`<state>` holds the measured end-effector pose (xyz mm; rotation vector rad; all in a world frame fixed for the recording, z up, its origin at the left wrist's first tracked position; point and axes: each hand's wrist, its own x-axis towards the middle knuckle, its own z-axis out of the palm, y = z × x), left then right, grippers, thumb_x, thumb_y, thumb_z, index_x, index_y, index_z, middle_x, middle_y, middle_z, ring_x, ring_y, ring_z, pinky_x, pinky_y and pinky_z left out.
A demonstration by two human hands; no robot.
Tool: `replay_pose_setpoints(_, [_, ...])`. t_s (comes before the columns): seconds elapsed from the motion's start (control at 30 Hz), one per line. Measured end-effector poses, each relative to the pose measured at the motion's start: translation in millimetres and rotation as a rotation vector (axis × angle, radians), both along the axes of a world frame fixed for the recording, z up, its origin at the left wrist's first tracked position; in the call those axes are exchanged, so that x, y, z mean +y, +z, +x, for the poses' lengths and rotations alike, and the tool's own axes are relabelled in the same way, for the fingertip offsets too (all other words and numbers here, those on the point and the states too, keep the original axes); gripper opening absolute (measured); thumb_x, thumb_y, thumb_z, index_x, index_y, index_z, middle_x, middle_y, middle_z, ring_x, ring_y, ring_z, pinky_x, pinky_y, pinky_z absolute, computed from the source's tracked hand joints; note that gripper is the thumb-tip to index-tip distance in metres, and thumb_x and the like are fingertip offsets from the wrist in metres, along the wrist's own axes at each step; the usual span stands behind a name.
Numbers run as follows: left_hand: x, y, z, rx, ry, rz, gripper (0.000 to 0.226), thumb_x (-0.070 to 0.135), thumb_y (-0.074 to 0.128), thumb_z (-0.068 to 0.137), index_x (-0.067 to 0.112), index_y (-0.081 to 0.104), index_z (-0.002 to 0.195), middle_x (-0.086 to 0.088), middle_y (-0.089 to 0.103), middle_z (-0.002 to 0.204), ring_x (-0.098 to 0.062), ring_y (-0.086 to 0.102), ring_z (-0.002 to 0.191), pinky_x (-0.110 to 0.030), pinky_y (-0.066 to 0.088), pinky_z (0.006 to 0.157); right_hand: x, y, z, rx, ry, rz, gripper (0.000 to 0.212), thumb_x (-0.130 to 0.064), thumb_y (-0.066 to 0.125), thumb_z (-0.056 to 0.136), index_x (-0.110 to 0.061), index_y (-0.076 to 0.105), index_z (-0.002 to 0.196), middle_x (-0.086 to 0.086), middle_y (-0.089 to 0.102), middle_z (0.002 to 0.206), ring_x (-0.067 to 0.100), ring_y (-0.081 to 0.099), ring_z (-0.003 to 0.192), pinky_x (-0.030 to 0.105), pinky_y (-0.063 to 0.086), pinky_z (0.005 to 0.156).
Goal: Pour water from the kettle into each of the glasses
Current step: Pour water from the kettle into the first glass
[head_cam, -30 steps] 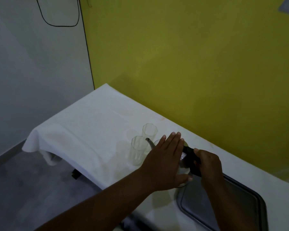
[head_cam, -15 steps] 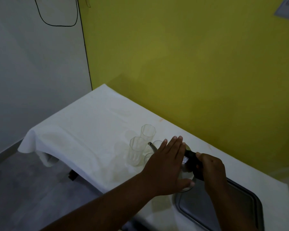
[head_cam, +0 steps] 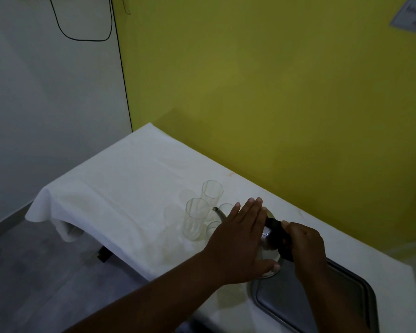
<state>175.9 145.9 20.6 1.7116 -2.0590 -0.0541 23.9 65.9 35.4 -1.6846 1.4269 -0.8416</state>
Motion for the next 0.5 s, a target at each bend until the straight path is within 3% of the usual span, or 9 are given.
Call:
replay_pose_setpoints(0.13, [-0.5,-0.9,-1.3,-0.014,0.001,-0.005,0.104,0.070,0.053,0.083,-0.002,0.021,0.151,-0.019,0.011,0.160,-0.030,0.006,0.148,-0.044,0.004,0.119,0.5,4.2,2.1,-0.044,-0.067,0.151,0.030,-0.021,0.057,0.088,-0.017,0.060,0.059,0.007,0.059,0.059,0.029,0.054,0.066,0.040,0.045,0.071])
replay_pose_setpoints(0.27, [0.3,-1.2,-1.1,-0.013,0.002,0.000,0.104,0.071,0.051,0.083,-0.001,0.020,0.151,-0.019,0.011,0.160,-0.030,0.006,0.148,-0.045,0.005,0.119,2.6,5.7,3.0,-0.056,-0.065,0.149,0.030,-0.023,0.057,0.087,-0.020,0.060,0.057,0.004,0.058,0.057,0.029,0.053,0.064,0.042,0.046,0.072])
replay_pose_setpoints(0.37, [0.8,-0.6,-1.3,0.002,0.000,0.003,0.104,0.071,0.051,0.083,-0.001,0.020,0.151,-0.018,0.010,0.160,-0.029,0.005,0.148,-0.045,0.006,0.119,3.6,7.2,3.1,-0.050,-0.074,0.148,0.031,-0.023,0.057,0.088,-0.018,0.060,0.058,0.007,0.059,0.058,0.029,0.053,0.064,0.041,0.047,0.072])
replay_pose_setpoints(0.5, [0.9,-1.3,-0.7,0.005,-0.002,-0.004,0.104,0.071,0.052,0.083,-0.002,0.021,0.151,-0.019,0.011,0.160,-0.029,0.005,0.148,-0.045,0.007,0.119,4.7,10.9,2.4,-0.014,-0.039,0.060,0.031,-0.011,0.054,0.091,0.010,0.066,0.072,0.029,0.065,0.075,0.023,0.050,0.063,0.015,0.041,0.056])
